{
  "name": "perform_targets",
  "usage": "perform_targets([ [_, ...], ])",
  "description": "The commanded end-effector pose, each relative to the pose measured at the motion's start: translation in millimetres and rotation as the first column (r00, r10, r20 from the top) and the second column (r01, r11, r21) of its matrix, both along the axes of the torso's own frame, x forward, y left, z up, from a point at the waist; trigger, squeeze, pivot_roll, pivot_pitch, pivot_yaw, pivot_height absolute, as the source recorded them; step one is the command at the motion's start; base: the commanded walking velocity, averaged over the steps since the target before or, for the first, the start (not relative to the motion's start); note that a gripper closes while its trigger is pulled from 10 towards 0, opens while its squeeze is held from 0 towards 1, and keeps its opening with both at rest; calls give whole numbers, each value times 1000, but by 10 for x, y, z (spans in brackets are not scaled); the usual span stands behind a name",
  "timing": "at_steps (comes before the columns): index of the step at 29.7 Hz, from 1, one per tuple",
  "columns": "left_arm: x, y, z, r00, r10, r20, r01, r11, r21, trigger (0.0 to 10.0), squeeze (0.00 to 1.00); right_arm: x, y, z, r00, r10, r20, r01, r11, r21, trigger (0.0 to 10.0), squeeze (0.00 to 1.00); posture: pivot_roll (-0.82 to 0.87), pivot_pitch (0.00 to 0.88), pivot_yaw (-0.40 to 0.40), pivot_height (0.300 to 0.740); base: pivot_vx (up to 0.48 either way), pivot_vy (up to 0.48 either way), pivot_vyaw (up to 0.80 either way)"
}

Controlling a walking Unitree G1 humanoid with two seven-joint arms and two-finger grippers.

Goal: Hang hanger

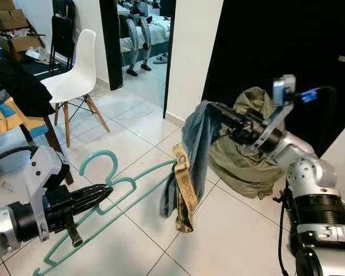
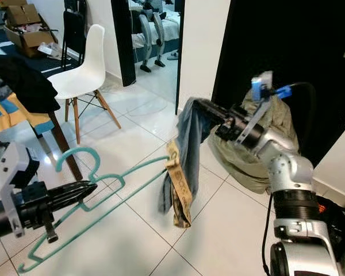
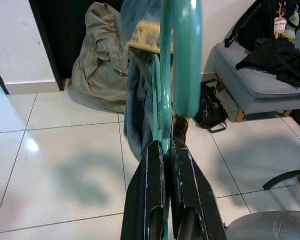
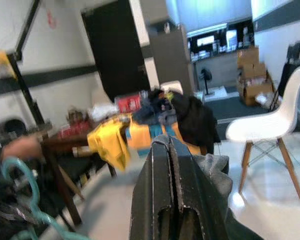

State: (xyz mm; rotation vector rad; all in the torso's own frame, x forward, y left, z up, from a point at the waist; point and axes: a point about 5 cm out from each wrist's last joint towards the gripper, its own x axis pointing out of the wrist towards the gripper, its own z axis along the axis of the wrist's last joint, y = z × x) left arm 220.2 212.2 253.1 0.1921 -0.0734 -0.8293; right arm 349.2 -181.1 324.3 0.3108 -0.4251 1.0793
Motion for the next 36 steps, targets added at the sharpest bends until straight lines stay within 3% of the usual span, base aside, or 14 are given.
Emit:
perform_targets([
  [1,-8,-31,0,1000,-21,4,21,1000,10,10000,0,-22,-54,108,1000,0,23,-1,999,43,10000,0,35,188,-77,740,0,0,0],
  [6,16,-48,32,999,-29,22,29,1000,11,10000,0,-44,-65,201,999,19,37,-22,996,81,10000,0,36,185,-81,740,0,0,0],
  [16,146,-142,202,991,-81,103,81,997,4,10000,0,-108,64,73,995,94,21,-94,996,-1,10000,0,27,179,-80,740,0,0,0],
  [24,163,-203,264,984,-134,116,134,991,3,10000,0,-132,84,45,993,119,0,-119,993,-12,10000,0,30,180,-80,740,0,0,0],
  [29,174,-313,239,972,-210,107,210,978,17,10000,0,-190,125,202,974,228,3,-228,972,64,10000,0,27,176,-85,740,0,0,0],
  [31,174,-313,239,972,-210,107,210,978,17,10000,0,-190,125,202,974,228,3,-228,972,64,10000,0,27,176,-85,740,0,0,0],
  [36,221,-404,251,963,-238,123,239,971,9,10000,0,-192,12,473,971,231,68,-240,949,203,10000,0,22,168,-80,740,0,0,0],
])
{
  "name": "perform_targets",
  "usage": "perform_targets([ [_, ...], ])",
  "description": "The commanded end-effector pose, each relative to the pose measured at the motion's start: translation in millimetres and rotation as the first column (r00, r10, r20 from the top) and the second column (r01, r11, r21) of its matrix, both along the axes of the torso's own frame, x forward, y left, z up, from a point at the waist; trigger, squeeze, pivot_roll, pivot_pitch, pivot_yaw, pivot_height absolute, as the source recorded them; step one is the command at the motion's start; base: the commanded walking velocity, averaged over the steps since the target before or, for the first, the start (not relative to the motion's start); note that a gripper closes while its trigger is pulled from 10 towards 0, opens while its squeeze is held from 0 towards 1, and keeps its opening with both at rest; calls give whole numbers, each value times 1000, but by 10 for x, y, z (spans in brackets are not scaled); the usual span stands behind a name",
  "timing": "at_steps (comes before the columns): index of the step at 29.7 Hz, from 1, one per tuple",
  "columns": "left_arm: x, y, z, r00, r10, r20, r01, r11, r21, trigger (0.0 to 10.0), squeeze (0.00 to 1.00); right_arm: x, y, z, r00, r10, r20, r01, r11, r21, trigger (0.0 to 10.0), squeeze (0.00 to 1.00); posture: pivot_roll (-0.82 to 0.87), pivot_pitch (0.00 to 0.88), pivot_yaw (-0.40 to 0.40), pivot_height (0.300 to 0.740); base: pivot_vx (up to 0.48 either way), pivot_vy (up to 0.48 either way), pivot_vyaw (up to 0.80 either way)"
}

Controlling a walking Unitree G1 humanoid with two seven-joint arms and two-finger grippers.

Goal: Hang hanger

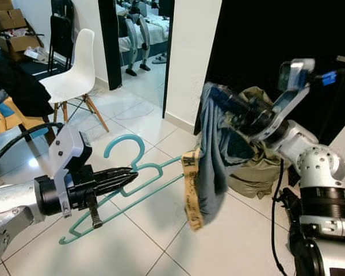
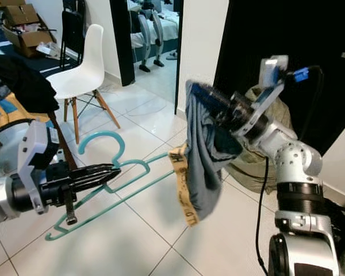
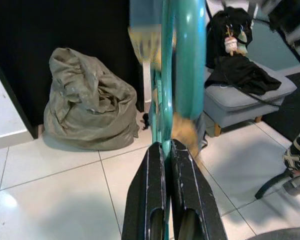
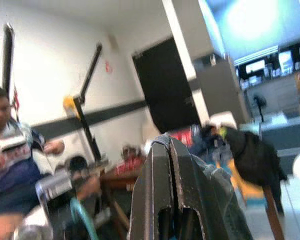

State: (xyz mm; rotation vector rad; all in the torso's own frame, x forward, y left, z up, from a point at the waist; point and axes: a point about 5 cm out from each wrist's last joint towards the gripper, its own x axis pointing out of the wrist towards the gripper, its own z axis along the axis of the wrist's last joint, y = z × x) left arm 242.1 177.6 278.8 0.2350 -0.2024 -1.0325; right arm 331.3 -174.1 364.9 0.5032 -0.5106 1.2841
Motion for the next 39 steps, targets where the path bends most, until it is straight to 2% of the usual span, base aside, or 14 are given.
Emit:
perform_targets([
  [1,27,-92,3,999,-28,21,29,999,-22,10000,0,1,-74,63,1000,-3,5,3,998,64,10000,0,24,165,-83,740,0,0,0],
  [4,53,-120,25,999,-25,36,27,999,-40,10000,0,19,-61,10,1000,-10,-6,10,999,48,10000,0,25,162,-84,740,0,0,0],
  [9,157,-184,162,995,6,104,5,995,-98,10000,0,62,15,-219,998,-15,-62,14,1000,-25,10000,0,27,157,-87,740,0,0,0],
  [20,207,-267,309,987,-8,161,31,990,-141,10000,0,79,33,-316,995,-27,-95,22,998,-60,10000,0,22,152,-86,740,0,0,0],
  [22,216,-289,368,984,-8,178,37,986,-163,10000,0,112,20,-362,993,-58,-107,50,995,-82,10000,0,21,152,-84,740,0,0,0],
  [24,201,-294,478,979,-1,204,44,978,-206,10000,0,253,-93,-471,965,-234,-117,216,965,-147,10000,0,25,154,-85,740,0,0,0],
  [25,201,-294,478,979,-1,204,44,978,-206,10000,0,253,-93,-471,965,-234,-117,216,965,-147,10000,0,25,154,-85,740,0,0,0],
  [26,193,-286,513,977,5,212,43,974,-221,10000,0,321,-151,-512,939,-325,-116,303,937,-177,10000,0,26,155,-84,740,0,0,0],
  [27,193,-286,513,977,5,212,43,974,-221,10000,0,321,-151,-512,939,-325,-116,303,937,-177,10000,0,26,155,-84,740,0,0,0],
  [29,193,-251,556,974,35,223,21,970,-243,10000,0,403,-267,-551,893,-432,-128,406,894,-188,10000,0,27,156,-84,740,0,0,0],
  [33,223,-194,557,969,100,224,-38,963,-265,10000,0,425,-396,-550,861,-491,-134,465,866,-184,10000,0,26,159,-84,740,0,0,0],
  [35,223,-194,557,969,100,224,-38,963,-265,10000,0,425,-396,-550,861,-491,-134,465,866,-184,10000,0,26,159,-84,740,0,0,0],
  [39,237,-169,512,968,142,207,-79,955,-285,10000,0,430,-499,-523,838,-530,-128,506,843,-182,10000,0,20,162,-87,740,0,0,0],
])
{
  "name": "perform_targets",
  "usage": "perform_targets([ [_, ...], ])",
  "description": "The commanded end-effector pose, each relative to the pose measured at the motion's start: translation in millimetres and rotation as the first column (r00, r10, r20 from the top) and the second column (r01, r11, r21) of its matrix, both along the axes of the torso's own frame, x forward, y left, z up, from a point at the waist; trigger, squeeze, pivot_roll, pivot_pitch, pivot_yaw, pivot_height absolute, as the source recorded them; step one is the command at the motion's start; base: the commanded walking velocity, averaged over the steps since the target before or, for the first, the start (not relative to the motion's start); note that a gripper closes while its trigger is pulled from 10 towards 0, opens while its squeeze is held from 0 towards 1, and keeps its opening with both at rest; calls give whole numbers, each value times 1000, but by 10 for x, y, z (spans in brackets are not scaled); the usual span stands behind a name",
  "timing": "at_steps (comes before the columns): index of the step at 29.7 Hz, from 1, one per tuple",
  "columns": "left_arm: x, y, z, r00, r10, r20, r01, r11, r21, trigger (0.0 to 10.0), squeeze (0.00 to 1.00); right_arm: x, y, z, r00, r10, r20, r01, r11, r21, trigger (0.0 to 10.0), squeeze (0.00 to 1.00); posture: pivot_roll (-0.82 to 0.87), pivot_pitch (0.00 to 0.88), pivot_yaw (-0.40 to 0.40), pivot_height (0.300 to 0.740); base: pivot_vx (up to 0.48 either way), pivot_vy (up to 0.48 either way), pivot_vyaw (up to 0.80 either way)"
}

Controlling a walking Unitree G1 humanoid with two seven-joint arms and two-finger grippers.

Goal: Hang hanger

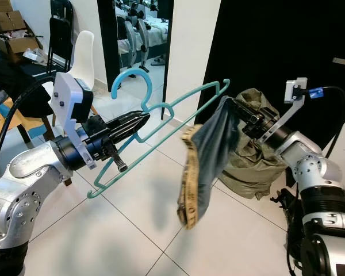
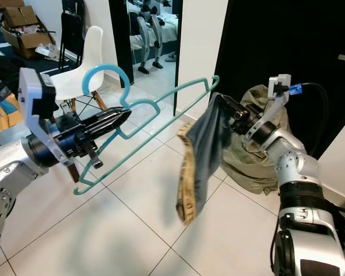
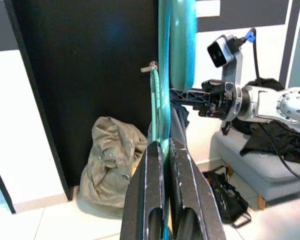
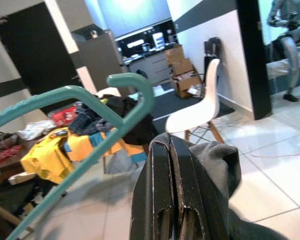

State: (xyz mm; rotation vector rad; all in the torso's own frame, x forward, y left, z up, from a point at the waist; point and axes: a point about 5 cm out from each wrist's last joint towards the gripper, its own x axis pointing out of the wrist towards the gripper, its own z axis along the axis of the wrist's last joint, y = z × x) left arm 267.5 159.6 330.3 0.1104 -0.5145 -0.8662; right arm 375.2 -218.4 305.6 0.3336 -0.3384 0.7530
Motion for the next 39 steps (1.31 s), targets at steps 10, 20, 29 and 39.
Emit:
perform_targets([
  [10,-74,76,-158,998,36,-53,-36,999,11,10000,0,-81,93,279,978,170,120,-171,985,2,10000,0,12,167,-89,740,0,0,0],
  [20,-514,433,-391,974,49,-222,-6,981,192,10000,0,-93,54,367,956,259,137,-261,965,-4,10000,0,66,188,-111,740,0,0,0],
  [29,-496,274,-537,962,-17,-273,72,978,194,10000,0,-95,165,454,942,291,167,-291,956,-23,10000,0,37,191,-97,740,0,0,0],
  [39,-729,420,-443,956,33,-292,35,974,225,10000,0,29,181,250,967,238,94,-235,971,-39,10000,0,83,199,-112,740,0,0,0],
])
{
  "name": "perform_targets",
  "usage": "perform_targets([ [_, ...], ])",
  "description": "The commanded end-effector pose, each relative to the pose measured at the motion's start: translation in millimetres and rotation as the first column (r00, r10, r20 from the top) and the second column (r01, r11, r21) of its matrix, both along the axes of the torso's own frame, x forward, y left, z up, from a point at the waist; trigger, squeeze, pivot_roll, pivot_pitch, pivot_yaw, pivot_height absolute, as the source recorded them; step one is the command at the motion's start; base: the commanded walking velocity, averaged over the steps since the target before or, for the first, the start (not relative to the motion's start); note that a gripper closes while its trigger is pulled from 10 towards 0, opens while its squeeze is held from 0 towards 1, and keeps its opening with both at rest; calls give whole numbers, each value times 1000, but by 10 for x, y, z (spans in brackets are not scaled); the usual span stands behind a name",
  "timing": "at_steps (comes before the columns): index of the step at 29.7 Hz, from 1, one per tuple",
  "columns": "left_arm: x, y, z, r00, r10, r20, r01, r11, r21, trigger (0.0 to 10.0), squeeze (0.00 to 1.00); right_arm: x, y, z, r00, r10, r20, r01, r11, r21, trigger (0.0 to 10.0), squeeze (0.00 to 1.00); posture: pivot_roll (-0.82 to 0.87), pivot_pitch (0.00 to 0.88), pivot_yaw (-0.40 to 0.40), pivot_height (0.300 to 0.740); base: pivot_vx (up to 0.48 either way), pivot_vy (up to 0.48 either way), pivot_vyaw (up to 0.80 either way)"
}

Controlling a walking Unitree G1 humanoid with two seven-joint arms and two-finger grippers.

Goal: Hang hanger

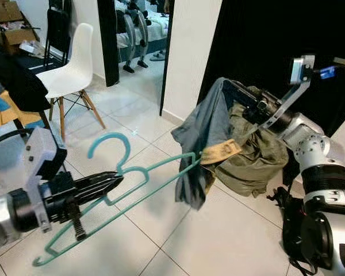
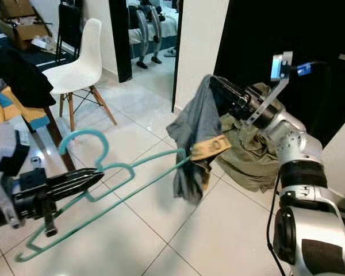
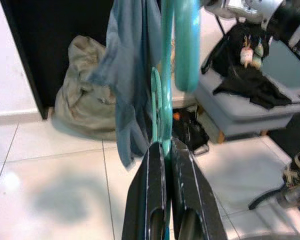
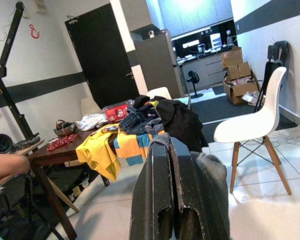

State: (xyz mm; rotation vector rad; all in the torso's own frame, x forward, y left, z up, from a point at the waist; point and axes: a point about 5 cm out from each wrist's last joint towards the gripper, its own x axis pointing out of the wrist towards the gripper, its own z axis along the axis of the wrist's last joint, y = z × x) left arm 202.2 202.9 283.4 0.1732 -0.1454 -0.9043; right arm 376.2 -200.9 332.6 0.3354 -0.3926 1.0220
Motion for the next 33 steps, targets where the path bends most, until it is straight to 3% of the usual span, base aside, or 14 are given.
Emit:
perform_targets([
  [1,-76,-13,25,1000,-16,-5,16,1000,19,10000,0,19,6,-20,1000,-15,0,15,1000,-19,10000,0,83,199,-112,740,0,0,0],
  [11,-138,-60,-70,999,-12,-37,12,1000,-2,10000,0,106,64,-52,996,-87,-28,87,996,-16,10000,0,79,194,-117,740,0,0,0],
  [17,-45,-58,-189,998,22,-58,-23,1000,-19,10000,0,11,63,150,999,8,38,-9,1000,25,10000,0,59,187,-109,740,0,0,0],
  [23,-57,-2,-141,998,33,-54,-33,999,-4,10000,0,-68,37,262,993,56,99,-57,998,5,10000,0,61,184,-108,740,0,0,0],
  [27,-96,76,-74,998,57,-36,-56,998,33,10000,0,17,-41,103,999,-19,44,19,1000,-16,10000,0,69,183,-110,740,0,0,0],
  [33,-112,135,-19,996,88,-12,-87,995,56,10000,0,65,-72,-88,999,-44,-16,44,999,-26,10000,0,85,186,-111,740,0,0,0],
])
